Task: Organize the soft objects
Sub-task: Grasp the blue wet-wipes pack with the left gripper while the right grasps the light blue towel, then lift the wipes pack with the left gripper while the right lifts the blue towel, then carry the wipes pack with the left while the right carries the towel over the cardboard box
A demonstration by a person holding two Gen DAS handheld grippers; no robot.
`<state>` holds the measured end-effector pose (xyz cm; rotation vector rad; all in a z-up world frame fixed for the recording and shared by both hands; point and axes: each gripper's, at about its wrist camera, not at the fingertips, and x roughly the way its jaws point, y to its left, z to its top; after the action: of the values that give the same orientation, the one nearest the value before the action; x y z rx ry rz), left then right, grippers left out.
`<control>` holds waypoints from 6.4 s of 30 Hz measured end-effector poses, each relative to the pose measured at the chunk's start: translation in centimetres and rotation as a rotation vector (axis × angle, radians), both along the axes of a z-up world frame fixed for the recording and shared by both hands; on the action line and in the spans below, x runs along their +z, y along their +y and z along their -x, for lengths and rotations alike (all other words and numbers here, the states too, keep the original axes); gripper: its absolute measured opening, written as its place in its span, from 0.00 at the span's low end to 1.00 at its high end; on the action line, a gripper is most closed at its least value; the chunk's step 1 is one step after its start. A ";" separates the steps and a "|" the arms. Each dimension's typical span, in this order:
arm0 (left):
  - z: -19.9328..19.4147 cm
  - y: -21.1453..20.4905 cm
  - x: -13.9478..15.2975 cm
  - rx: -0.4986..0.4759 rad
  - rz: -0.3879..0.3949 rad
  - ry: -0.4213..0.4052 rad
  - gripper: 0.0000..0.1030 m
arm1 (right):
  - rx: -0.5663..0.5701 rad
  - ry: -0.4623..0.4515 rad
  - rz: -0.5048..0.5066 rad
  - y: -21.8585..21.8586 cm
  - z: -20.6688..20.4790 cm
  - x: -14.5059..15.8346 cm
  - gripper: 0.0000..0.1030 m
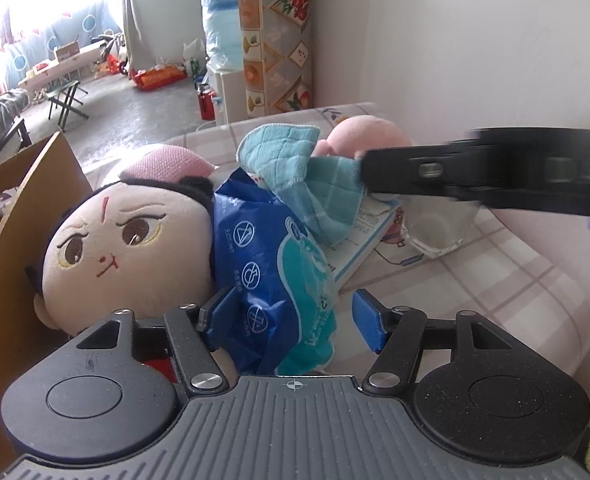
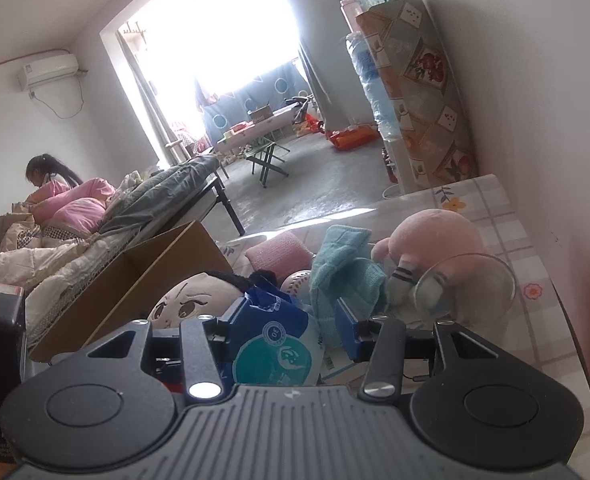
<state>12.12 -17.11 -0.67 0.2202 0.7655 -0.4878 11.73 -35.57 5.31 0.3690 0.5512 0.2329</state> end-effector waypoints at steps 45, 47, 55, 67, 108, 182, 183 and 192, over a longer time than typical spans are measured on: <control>1.3 1.6 0.5 0.002 0.079 0.026 0.15 | -0.017 0.080 -0.126 -1.1 0.7 -1.9 0.06; 2.1 1.8 0.5 -0.007 0.080 0.031 0.15 | -0.020 0.094 -0.160 -1.4 2.1 -2.3 0.06; 4.7 3.0 0.6 -0.031 0.105 0.057 0.19 | -0.049 0.183 -0.317 -3.4 5.7 -4.8 0.06; 2.0 4.6 -1.8 0.065 0.208 0.269 0.70 | -0.050 0.216 -0.315 -3.4 5.3 -6.1 0.08; 3.0 4.5 -0.1 -0.047 0.238 0.334 0.82 | -0.182 0.199 -0.255 -4.5 11.9 -6.3 0.07; 9.2 21.2 13.4 0.076 0.435 -0.025 0.68 | 0.277 -0.214 -0.036 14.1 7.7 11.7 0.20; 8.8 22.3 13.9 0.098 0.427 -0.039 0.68 | 0.301 -0.209 -0.046 15.1 6.3 12.0 0.20; 1.0 29.7 14.5 0.320 0.288 -0.094 0.68 | 0.443 -0.010 -0.028 26.6 -7.8 12.1 0.20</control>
<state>11.16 12.58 13.84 -0.1460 0.6158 -0.2763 19.52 -8.94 17.36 0.2687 0.6168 0.6694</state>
